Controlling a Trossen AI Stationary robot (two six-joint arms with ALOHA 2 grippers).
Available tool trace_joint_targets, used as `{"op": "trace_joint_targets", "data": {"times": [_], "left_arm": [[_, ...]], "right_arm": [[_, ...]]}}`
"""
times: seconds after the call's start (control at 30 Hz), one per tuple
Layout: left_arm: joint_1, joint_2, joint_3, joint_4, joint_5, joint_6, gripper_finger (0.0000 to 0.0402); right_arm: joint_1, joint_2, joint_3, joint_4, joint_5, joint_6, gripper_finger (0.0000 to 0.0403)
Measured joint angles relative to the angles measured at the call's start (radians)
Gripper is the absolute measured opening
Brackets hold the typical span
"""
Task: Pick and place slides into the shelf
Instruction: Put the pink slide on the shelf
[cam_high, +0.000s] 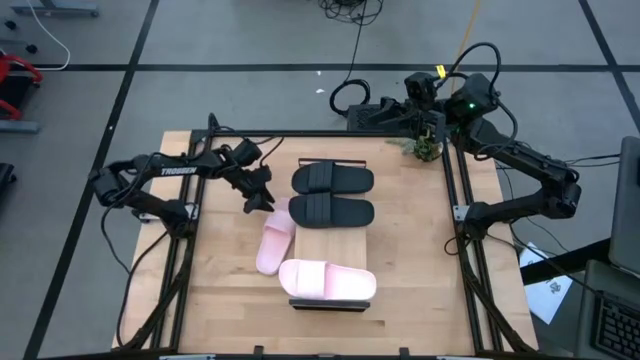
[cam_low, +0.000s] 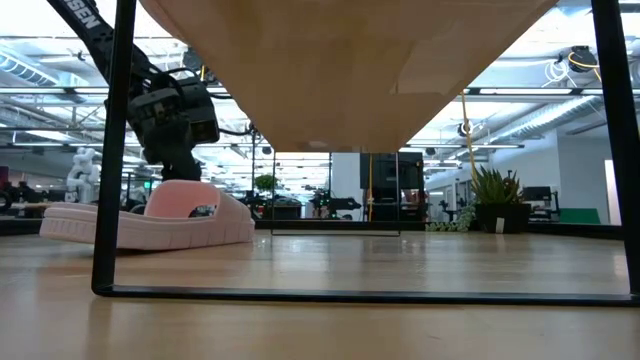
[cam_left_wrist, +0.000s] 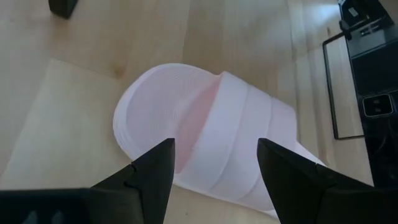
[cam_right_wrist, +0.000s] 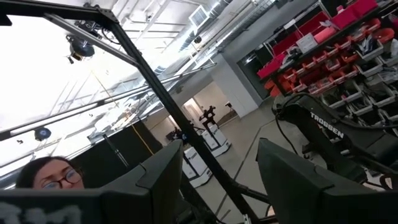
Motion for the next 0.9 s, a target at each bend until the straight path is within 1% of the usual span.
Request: {"op": "trace_joint_targets", "data": {"times": [0.17, 0.37, 0.47, 0.73, 0.9], "left_arm": [[-0.003, 0.002, 0.000, 0.005, -0.020, 0.022, 0.0227], [-0.004, 0.061, 0.000, 0.061, -0.022, 0.007, 0.0227], [-0.006, 0.089, 0.000, 0.056, -0.021, 0.011, 0.0227], [-0.008, 0.133, 0.000, 0.057, 0.039, 0.022, 0.0227], [-0.020, 0.132, 0.000, 0.020, 0.061, 0.023, 0.0227]], "right_arm": [[0.000, 0.000, 0.000, 0.000, 0.025, -0.018, 0.0196], [0.000, 0.000, 0.000, 0.000, 0.024, -0.024, 0.0196], [0.000, 0.000, 0.000, 0.000, 0.024, -0.024, 0.0196], [0.000, 0.000, 0.000, 0.000, 0.023, -0.021, 0.0196], [0.000, 0.000, 0.000, -0.003, 0.023, -0.021, 0.0196]]}}
